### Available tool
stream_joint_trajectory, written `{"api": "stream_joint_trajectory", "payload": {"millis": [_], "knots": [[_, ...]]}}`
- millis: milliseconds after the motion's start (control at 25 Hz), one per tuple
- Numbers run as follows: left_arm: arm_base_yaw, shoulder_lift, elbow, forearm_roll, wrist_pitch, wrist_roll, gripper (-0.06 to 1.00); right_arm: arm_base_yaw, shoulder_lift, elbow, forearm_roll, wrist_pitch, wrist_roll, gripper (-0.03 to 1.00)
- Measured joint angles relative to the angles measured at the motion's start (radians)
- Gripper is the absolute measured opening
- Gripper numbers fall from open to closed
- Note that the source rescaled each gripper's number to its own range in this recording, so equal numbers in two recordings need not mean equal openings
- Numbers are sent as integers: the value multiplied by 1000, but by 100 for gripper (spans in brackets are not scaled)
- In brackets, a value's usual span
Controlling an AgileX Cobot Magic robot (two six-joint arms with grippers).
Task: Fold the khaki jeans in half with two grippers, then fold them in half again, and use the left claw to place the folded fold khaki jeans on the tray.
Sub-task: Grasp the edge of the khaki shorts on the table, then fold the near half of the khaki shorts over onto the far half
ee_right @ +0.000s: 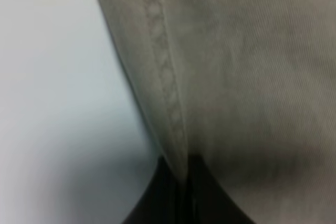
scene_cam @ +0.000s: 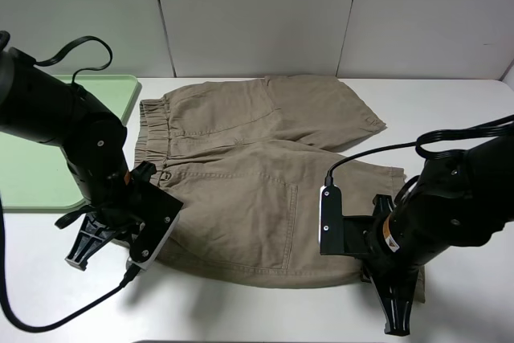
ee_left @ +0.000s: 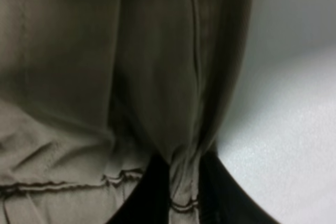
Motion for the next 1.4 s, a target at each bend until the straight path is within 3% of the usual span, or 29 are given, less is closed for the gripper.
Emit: {"api": "stream_joint_trajectory", "payload": {"millis": [320, 560, 800, 1160, 1400], "knots": [[0, 0, 0, -1, -4, -20, 1, 0, -5, 0, -8, 3, 0, 0], [0, -31, 6, -8, -11, -111, 1, 0, -106, 2, -11, 65, 0, 0], [0, -133, 10, -17, 11, -167, 1, 0, -239, 3, 23, 161, 0, 0], [0, -357, 10, -33, 140, -182, 1, 0, -417, 1, 149, 337, 7, 0], [0, -462, 10, -115, 251, -182, 1, 0, -552, -20, 271, 493, 44, 0]]}}
